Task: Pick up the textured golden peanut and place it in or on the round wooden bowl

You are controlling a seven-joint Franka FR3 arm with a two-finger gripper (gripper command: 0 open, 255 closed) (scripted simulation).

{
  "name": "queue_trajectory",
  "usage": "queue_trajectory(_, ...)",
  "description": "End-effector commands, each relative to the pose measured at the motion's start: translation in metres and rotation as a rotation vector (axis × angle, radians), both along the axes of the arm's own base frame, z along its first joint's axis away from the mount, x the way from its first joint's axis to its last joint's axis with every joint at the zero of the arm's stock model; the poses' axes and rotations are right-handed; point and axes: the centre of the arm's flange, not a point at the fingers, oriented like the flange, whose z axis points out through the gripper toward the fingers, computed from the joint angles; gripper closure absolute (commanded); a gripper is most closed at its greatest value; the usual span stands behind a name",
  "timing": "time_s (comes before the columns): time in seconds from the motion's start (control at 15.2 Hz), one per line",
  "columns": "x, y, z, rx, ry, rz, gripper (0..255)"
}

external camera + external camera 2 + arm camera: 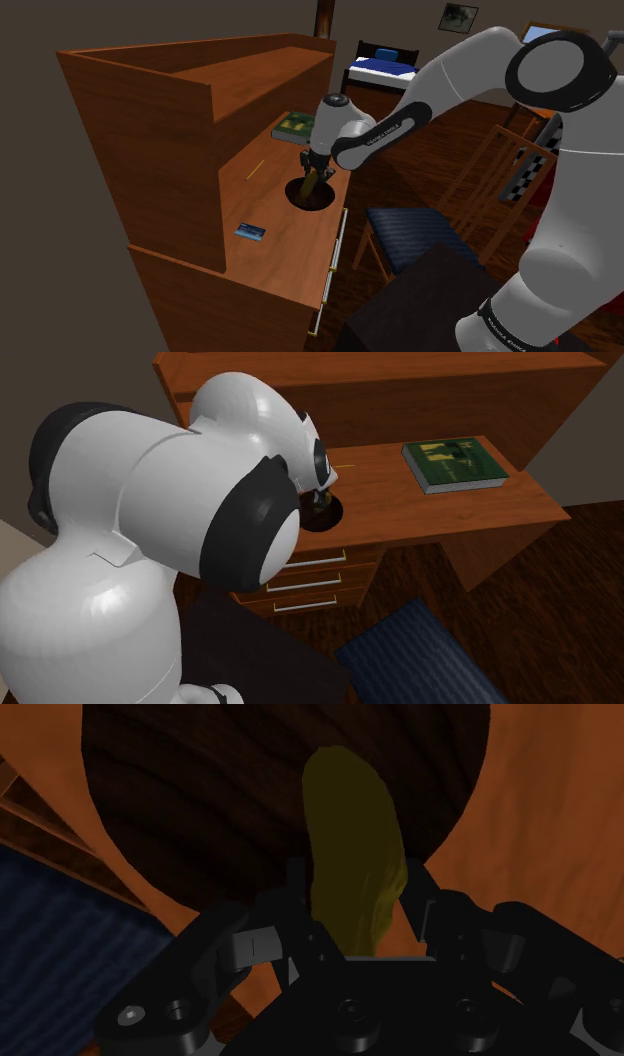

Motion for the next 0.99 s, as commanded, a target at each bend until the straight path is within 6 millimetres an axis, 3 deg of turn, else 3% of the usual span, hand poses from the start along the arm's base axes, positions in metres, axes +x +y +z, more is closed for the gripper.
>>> queue_trajectory(0.0, 0.000, -0.001, 0.011, 0.000, 0.000, 0.000, 255)
queue_trajectory(0.59, 0.000, -0.001, 0.058, 0.000, 0.000, 0.000, 255)
queue_trajectory(0.66, -0.011, 0.001, 0.064, 0.000, 0.000, 0.000, 255)
queue_trajectory(0.92, -0.015, 0.002, 0.051, 0.000, 0.000, 0.000, 255)
